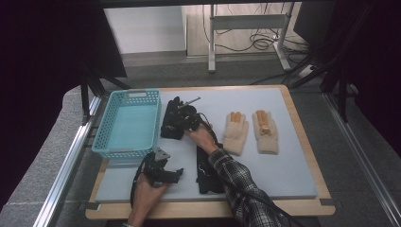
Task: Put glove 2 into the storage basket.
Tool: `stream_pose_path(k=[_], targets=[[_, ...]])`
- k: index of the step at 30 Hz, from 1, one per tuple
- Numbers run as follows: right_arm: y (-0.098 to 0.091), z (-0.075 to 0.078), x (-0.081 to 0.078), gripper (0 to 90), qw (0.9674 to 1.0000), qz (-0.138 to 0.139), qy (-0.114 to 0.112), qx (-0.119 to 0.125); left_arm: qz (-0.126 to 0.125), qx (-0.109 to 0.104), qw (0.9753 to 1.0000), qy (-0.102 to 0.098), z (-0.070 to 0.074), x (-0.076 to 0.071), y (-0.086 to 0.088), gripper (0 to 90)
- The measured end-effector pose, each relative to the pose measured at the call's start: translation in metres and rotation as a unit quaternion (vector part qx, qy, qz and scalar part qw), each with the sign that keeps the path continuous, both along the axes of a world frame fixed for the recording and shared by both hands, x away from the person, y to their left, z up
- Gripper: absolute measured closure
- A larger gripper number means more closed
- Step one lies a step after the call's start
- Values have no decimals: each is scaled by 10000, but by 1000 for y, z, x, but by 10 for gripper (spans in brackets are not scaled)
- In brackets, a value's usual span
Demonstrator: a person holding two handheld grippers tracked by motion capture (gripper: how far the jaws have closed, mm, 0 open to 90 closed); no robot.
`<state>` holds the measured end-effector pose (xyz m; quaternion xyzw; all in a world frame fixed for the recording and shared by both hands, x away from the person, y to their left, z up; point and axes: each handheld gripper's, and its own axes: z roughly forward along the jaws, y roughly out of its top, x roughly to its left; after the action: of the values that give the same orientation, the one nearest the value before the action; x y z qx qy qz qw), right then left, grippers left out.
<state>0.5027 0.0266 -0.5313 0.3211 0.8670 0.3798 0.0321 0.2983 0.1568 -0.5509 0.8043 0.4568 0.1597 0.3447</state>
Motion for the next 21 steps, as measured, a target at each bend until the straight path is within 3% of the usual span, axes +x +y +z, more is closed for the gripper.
stream_pose_path(k=[5,21], targets=[[6,7,-7,853,9990,29,-319,-315,-2,1,10000,0,0,0,0,45],[-8,40,-24,856,9981,132,-568,-191,0,-1,10000,1,0,0,0,45]])
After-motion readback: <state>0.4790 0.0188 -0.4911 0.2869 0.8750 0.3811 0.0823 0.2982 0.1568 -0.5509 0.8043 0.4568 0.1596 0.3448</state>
